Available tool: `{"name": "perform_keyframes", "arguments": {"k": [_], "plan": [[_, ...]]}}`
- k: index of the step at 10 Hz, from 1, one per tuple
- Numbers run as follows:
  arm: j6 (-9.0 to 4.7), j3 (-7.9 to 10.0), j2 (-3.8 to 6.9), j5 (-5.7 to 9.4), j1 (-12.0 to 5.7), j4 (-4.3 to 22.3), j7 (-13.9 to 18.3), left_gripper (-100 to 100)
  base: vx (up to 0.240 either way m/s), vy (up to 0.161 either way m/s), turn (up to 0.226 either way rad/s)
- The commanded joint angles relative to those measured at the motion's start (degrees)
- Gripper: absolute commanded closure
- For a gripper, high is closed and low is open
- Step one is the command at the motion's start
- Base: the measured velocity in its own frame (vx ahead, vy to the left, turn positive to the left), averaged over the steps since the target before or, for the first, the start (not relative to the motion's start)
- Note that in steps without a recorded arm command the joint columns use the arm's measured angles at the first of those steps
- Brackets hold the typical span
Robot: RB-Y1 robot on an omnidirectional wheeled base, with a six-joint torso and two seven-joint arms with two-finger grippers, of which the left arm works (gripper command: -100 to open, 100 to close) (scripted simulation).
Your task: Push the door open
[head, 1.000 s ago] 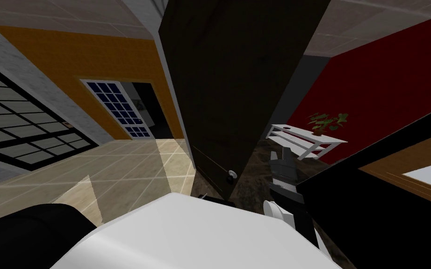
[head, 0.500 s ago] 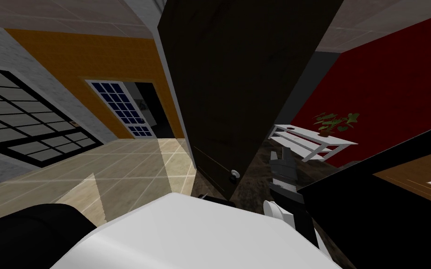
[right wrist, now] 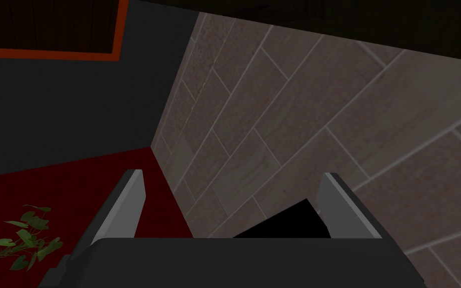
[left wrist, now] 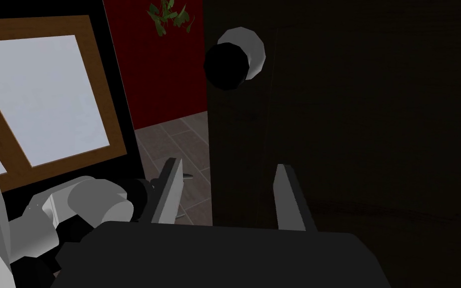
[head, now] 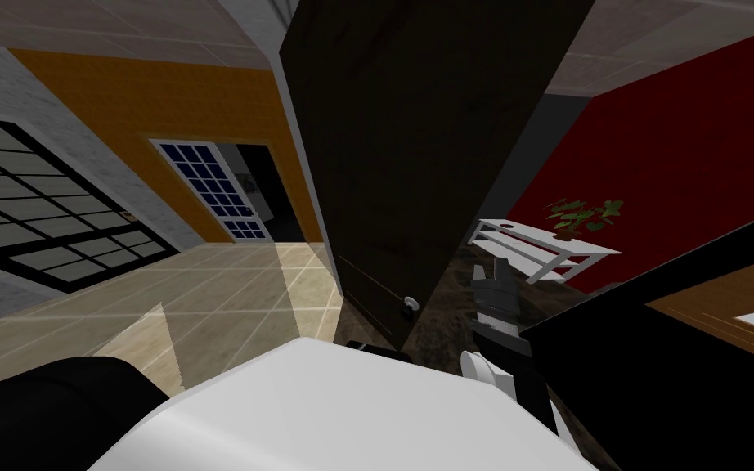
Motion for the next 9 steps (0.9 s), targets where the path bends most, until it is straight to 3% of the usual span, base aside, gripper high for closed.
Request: {"name": "perform_keyframes", "arguments": {"k": [1,5,6,9], "plan": [[-0.01,-0.06,-0.04,-0.03,0.02,0.07,-0.04,100,0.0,0.0,0.0],[-0.01,-0.06,-0.04,-0.03,0.02,0.07,-0.04,100,0.0,0.0,0.0],[0.87,0.59,0.7,1.45,-0.38,0.06,0.09,-100,-0.018,-0.134,0.115],[2.38,1.58,0.22,3.9,-1.0,0.16,0.29,-100,-0.028,-0.22,0.151]]}}
